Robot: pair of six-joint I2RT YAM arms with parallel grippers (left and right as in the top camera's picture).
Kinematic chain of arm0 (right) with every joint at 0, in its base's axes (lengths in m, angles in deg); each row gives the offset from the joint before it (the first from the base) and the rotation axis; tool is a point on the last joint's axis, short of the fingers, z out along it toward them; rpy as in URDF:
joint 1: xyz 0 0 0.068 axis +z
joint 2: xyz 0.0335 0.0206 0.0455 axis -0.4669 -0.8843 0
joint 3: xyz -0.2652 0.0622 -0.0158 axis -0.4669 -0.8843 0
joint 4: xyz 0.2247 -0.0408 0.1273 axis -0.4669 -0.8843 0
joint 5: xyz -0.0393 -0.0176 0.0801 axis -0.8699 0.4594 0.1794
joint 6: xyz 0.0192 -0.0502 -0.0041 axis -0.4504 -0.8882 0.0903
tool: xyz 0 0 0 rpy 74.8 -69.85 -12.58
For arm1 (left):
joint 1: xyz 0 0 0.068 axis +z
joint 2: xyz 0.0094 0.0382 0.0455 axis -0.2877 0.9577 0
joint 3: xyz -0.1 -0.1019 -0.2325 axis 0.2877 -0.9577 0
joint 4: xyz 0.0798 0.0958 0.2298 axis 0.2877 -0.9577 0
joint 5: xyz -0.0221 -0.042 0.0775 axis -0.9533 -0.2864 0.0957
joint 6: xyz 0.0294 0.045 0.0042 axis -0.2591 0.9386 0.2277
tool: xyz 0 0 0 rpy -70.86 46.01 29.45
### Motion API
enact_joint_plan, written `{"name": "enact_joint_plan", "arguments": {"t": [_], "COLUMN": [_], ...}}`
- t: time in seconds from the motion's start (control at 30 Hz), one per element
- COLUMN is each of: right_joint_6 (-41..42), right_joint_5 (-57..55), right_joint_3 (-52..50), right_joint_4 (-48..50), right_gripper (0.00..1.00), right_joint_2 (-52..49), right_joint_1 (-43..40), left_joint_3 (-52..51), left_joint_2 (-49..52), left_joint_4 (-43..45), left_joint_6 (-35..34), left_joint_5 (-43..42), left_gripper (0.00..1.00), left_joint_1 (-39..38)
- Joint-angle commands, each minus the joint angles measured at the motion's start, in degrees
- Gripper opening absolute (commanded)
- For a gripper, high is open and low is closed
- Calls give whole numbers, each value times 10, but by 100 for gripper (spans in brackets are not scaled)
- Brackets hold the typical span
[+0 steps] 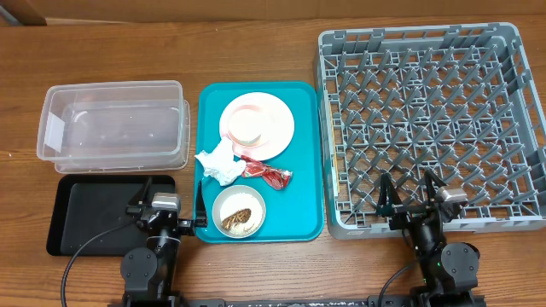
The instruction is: Sort waste into correct bins and load items into the dishwasher
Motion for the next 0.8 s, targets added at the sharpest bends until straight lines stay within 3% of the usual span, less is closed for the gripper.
{"name": "enact_joint_plan", "arguments": {"t": [0.0, 0.77], "right_joint_6": [0, 0], "right_joint_5": [-5, -5], "right_joint_3": [-6, -6], "right_joint_4": [3, 3], "right_gripper": [100, 100], "right_joint_2": [4, 4], "right_joint_1": [-2, -2], "left_joint_3": [-4, -4], "left_joint_2": [-6, -6], "left_joint_4": [1, 1], "left_joint_6": [4, 4], "left_joint_5": [8, 8], "left_gripper": [100, 100], "left_joint_1": [-2, -2]}}
